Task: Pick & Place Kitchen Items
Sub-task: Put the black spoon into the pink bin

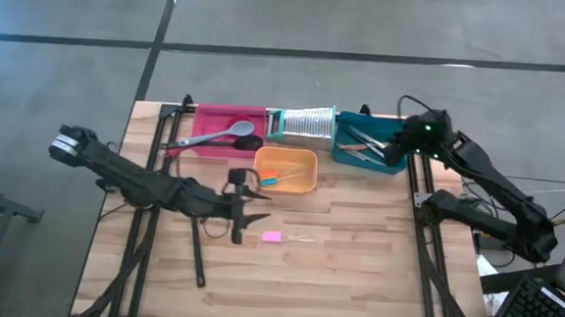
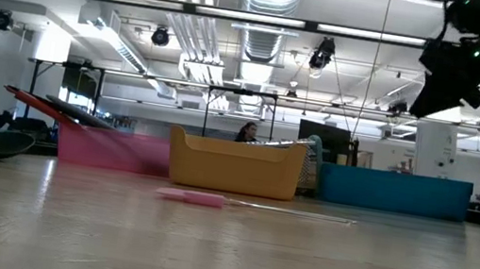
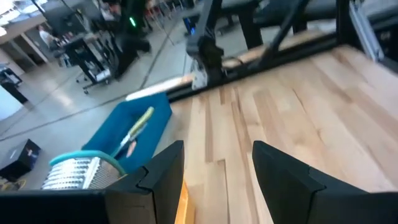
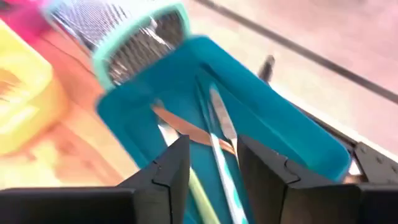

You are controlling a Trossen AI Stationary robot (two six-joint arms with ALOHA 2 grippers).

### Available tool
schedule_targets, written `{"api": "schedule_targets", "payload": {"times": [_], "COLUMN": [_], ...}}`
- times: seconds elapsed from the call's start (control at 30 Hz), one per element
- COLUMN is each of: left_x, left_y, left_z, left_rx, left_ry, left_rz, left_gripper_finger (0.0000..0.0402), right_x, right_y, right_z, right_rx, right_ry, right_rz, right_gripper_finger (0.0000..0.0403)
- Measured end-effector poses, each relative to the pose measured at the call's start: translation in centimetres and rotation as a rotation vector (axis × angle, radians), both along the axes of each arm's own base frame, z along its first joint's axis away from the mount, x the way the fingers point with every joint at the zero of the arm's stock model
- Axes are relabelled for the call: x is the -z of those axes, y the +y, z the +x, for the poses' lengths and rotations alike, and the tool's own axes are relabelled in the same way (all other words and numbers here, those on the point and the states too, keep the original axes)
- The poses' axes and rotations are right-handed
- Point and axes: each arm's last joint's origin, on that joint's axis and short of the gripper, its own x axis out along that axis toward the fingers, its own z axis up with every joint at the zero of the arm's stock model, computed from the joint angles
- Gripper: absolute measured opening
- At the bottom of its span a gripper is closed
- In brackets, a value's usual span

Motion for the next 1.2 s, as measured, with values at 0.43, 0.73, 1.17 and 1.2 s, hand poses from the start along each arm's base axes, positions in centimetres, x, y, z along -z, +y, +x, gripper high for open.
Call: {"api": "schedule_targets", "payload": {"times": [0.43, 0.73, 1.17, 1.2], "left_x": [-0.1, -0.5, -0.7, -0.5], "left_y": [-2.0, -5.6, -9.8, -9.9], "left_z": [4.2, 2.7, -2.9, -3.2], "left_rx": [0.018, 0.035, -0.180, -0.202], "left_ry": [0.192, 0.406, 0.568, 0.579], "left_rz": [0.027, 0.003, -0.202, -0.222], "left_gripper_finger": [0.0195, 0.0195, 0.0195, 0.0195], "right_x": [-2.3, -2.8, -2.9, -2.9], "right_y": [3.5, 5.1, 5.6, 5.6], "right_z": [-1.7, -1.7, -1.4, -1.4], "right_rx": [-0.209, -0.317, -0.367, -0.367], "right_ry": [-0.252, -0.294, -0.314, -0.315], "right_rz": [-0.060, -0.091, -0.066, -0.064], "right_gripper_finger": [0.0059, 0.0016, 0.0009, 0.0009]}}
